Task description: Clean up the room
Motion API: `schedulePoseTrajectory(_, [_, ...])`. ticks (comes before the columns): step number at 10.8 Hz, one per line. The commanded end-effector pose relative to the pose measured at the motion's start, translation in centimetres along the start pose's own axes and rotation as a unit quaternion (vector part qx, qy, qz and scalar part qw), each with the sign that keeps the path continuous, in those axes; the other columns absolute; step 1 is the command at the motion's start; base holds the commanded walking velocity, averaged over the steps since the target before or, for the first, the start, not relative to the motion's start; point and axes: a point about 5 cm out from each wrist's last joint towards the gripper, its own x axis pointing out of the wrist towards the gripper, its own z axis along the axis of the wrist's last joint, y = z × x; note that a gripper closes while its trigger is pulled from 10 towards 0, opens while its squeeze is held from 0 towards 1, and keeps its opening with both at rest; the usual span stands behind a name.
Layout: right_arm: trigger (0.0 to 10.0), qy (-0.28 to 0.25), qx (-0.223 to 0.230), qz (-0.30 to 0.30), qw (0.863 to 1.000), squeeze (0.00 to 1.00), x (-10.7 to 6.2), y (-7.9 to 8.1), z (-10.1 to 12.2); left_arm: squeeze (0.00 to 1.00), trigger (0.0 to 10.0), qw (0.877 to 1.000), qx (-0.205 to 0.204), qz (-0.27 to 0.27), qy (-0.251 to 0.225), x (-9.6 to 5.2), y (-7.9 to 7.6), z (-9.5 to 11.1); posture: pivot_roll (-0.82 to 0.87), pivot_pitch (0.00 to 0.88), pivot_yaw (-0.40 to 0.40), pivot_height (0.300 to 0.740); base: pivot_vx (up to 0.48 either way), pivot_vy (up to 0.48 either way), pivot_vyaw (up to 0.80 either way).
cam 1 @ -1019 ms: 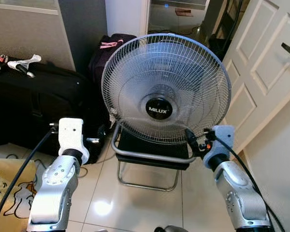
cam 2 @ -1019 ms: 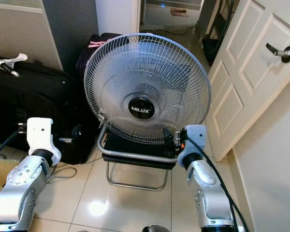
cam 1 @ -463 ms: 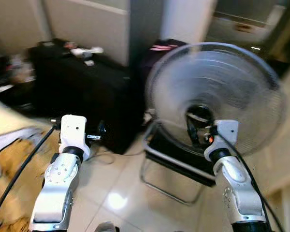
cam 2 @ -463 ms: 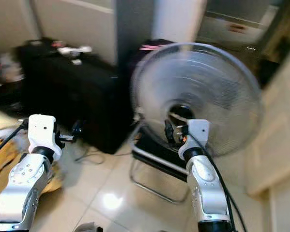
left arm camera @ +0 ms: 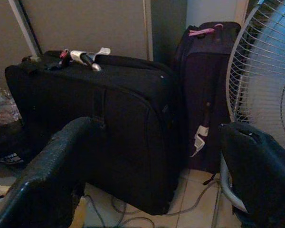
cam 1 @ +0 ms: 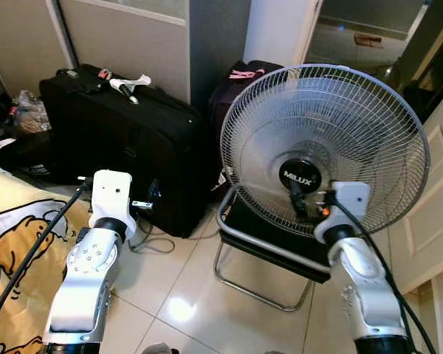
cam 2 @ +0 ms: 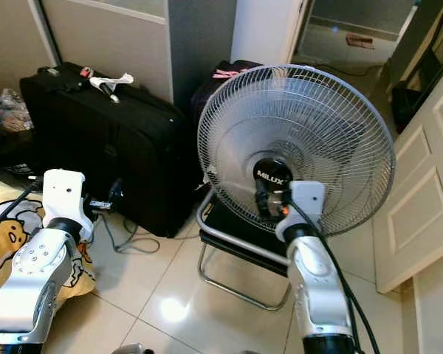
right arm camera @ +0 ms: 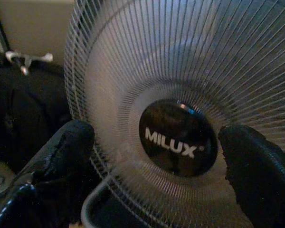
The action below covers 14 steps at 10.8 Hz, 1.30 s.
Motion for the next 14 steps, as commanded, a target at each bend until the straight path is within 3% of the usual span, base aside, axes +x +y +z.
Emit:
schedulePoseTrajectory(1, [10.0,0.011,0.008,0.004,1.0,1.0,0.4,0.2,0.1,0.0,10.0,1.0,-0.008,-0.003,-0.002,0.3,-0.1,0.2,-0.05,0.0,-0.052,0.74,0.0,0.0,0.0])
schedulePoseTrajectory(3, [10.0,-0.002,-0.006,0.027,1.0,1.0,0.5,0.7,0.3,0.0,10.0,1.0,-0.008,-0.006,-0.003,0.4,-0.1,0.2,-0.05,0.0,-0.046,0.74,0.0,0.0,0.4])
schedulePoseTrajectory(5, [10.0,-0.02,-0.032,0.013,0.999,1.0,0.6,0.5,0.6,0.0,10.0,1.0,-0.008,-0.005,-0.004,0.5,0.1,0.3,-0.05,0.0,-0.042,0.74,0.0,0.246,0.8])
schedulePoseTrajectory(8, [10.0,-0.005,-0.027,0.006,1.0,1.0,0.7,0.3,0.4,0.0,10.0,1.0,-0.007,-0.005,-0.003,0.6,0.2,0.3,-0.05,0.0,-0.04,0.74,0.0,0.249,0.8])
schedulePoseTrajectory(9, [10.0,-0.004,-0.007,0.007,1.0,1.0,0.7,0.6,0.4,0.0,10.0,1.0,-0.007,-0.006,-0.002,0.6,0.2,0.3,-0.05,0.0,-0.039,0.74,0.0,0.251,0.0])
schedulePoseTrajectory(10, [10.0,0.0,0.005,0.011,1.0,0.8,0.7,0.7,0.3,0.0,10.0,1.0,-0.006,-0.006,-0.001,0.6,0.2,0.3,-0.05,0.0,-0.04,0.74,0.0,0.266,0.0])
schedulePoseTrajectory(11, [10.0,0.0,0.013,0.015,1.0,0.0,0.7,0.9,0.3,0.0,10.0,1.0,-0.005,-0.006,-0.001,0.6,0.2,0.3,-0.05,0.0,-0.04,0.74,0.0,0.27,0.0])
schedulePoseTrajectory(13, [10.0,-0.001,-0.026,0.038,0.999,0.0,0.8,1.6,0.3,0.0,10.0,1.0,-0.004,-0.006,-0.002,0.7,0.2,0.3,-0.05,0.0,-0.04,0.74,0.0,0.268,0.0])
schedulePoseTrajectory(14, [10.0,0.004,-0.015,0.035,0.999,0.0,0.8,1.6,0.3,0.0,10.0,1.0,-0.003,-0.006,-0.002,0.7,0.3,0.4,-0.05,0.0,-0.04,0.74,0.0,0.27,0.0])
